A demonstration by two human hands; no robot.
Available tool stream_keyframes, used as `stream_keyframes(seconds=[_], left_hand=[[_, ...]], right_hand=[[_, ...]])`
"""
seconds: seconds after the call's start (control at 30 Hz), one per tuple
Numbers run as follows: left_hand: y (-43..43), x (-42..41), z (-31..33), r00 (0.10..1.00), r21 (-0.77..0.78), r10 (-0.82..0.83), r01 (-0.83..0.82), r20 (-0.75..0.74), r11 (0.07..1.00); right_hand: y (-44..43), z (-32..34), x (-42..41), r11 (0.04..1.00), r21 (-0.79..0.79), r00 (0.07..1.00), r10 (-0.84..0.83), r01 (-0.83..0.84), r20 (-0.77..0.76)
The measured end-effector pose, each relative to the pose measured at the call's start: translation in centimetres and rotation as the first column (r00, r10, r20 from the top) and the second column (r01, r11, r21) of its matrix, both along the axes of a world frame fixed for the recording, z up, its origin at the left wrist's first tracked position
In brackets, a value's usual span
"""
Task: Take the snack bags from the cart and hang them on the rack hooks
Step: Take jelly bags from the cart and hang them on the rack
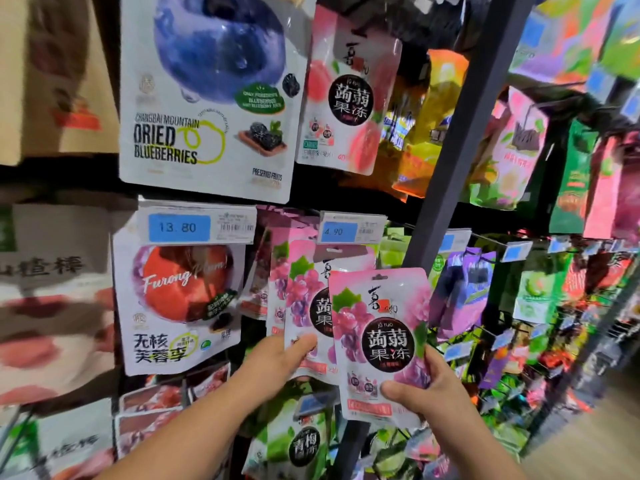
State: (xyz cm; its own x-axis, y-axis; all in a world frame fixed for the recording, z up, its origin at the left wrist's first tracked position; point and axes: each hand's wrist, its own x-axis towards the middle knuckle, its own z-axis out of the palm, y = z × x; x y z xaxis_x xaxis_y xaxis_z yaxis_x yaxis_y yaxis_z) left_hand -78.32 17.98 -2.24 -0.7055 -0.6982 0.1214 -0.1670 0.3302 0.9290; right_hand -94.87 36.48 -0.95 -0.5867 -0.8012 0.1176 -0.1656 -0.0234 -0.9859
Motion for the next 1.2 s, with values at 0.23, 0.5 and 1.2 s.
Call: stream_keyframes(seconds=[0.23,0.5,1.2], left_hand=[[-0.5,-0.5,-0.1,1.0,0.026,-0.022,0.023,-0.019,0.999],[-0.9,-0.5,-0.7,0.997,0.049,-0.014,0.018,-0.075,0.999],[-0.1,0.8,0.8,0.778,-0.102,0.287,-0.409,-0.559,0.907]], right_hand=[[-0.3,0.0,0.3,0.998,0.05,0.999,-0.036,0.037,-0.032],[-0.2,0.1,0.3,0.999,0.041,1.0,-0.022,0.023,-0.011],[-4.8,1.0,0.8,0.992,-0.031,0.991,0.121,-0.12,0.058]])
